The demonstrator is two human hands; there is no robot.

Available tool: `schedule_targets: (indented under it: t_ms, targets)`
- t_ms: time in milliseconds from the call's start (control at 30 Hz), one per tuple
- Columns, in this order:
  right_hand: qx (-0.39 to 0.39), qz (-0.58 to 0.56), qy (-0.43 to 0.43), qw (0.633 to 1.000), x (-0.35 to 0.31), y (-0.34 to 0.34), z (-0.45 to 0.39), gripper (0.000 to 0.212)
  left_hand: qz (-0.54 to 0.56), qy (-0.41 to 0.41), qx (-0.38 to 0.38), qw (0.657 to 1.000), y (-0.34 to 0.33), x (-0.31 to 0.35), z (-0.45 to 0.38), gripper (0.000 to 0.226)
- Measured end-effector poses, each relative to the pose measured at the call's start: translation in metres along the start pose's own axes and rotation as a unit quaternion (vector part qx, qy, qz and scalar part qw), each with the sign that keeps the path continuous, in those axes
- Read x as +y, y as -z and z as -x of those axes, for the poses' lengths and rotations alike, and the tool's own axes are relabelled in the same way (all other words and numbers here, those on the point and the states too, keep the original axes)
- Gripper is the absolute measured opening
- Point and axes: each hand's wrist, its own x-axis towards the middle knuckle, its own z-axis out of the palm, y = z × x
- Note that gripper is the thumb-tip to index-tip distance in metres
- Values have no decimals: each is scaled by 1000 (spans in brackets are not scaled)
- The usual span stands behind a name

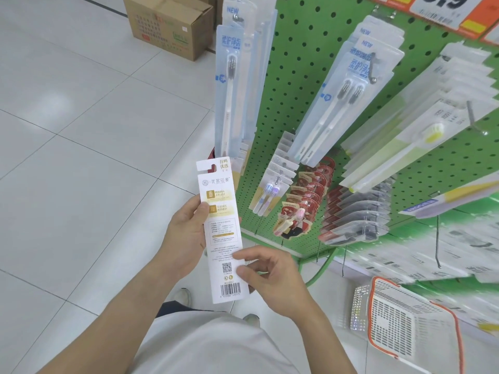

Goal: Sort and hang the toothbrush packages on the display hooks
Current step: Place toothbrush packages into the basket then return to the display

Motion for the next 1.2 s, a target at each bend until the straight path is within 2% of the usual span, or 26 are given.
schedule_targets:
  t_ms: [200, 333, 467, 533, 767, 1033, 1200]
  targets:
    - [-9, 2, -6, 1000, 8, 16, -1, 25, -129, -10, -6, 992, -4, 3, 1, 27]
    - [-51, 29, -33, 998, 10, 28, 0, 19, -186, -3, -13, 982, -9, 4, 4, 25]
    - [-25, -43, -38, 998, 8, 29, -2, 19, -177, 0, -24, 984, -17, 5, 8, 25]
    - [-13, -89, -37, 995, 6, 29, -3, 32, -155, 7, -26, 988, -19, 6, 9, 27]
    - [-39, -124, 9, 992, 7, 42, 3, 40, -41, 67, -12, 997, -20, 8, 12, 29]
    - [-63, -112, 19, 991, 17, 52, 10, 39, -112, -1, 20, 994, -18, 10, 21, 14]
    - [-56, -107, 25, 992, 21, 55, 13, 39, -150, -15, 19, 988, -18, 11, 26, 15]
